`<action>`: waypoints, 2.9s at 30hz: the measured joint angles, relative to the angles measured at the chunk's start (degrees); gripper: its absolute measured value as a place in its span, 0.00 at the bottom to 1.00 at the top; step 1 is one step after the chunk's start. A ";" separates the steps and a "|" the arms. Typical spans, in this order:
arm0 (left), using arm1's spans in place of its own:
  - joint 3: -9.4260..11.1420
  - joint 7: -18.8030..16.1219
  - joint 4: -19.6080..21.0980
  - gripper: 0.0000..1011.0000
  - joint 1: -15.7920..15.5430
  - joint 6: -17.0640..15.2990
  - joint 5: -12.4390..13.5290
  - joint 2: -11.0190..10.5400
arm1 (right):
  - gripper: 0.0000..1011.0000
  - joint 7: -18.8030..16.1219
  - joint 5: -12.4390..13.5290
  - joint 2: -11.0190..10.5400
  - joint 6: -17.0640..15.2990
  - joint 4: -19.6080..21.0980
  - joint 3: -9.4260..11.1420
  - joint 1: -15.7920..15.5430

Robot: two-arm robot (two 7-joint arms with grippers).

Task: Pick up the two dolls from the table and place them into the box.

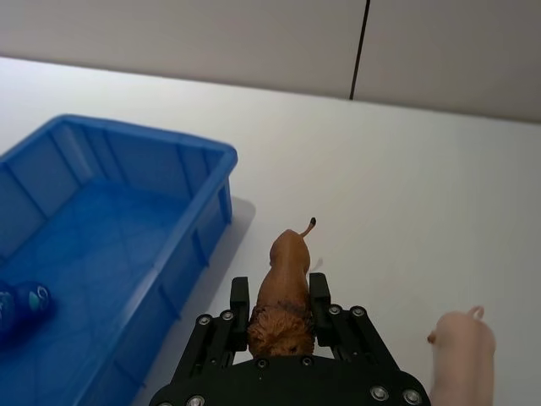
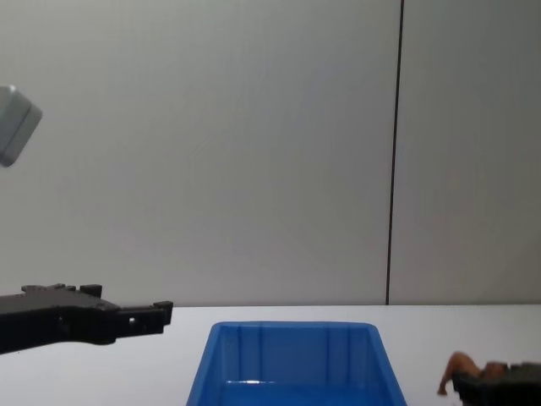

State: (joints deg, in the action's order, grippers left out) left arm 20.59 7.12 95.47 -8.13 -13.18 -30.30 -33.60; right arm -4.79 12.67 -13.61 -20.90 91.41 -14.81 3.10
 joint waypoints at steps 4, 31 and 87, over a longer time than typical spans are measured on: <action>0.00 0.00 0.00 0.99 0.00 0.00 0.00 0.00 | 0.41 -0.26 -0.84 -0.22 1.73 0.88 0.11 -0.02; 0.00 0.00 0.00 0.99 0.00 0.00 0.00 0.00 | 0.41 -11.64 2.75 1.90 10.38 4.30 -0.13 5.12; 0.00 0.00 0.00 0.99 0.00 0.00 0.00 0.00 | 0.99 -12.34 3.11 4.49 -5.64 1.16 -3.11 8.44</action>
State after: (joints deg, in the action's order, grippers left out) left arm 20.59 7.12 95.47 -8.13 -13.18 -30.30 -33.60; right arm -17.13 15.78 -9.12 -26.55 92.57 -17.92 11.54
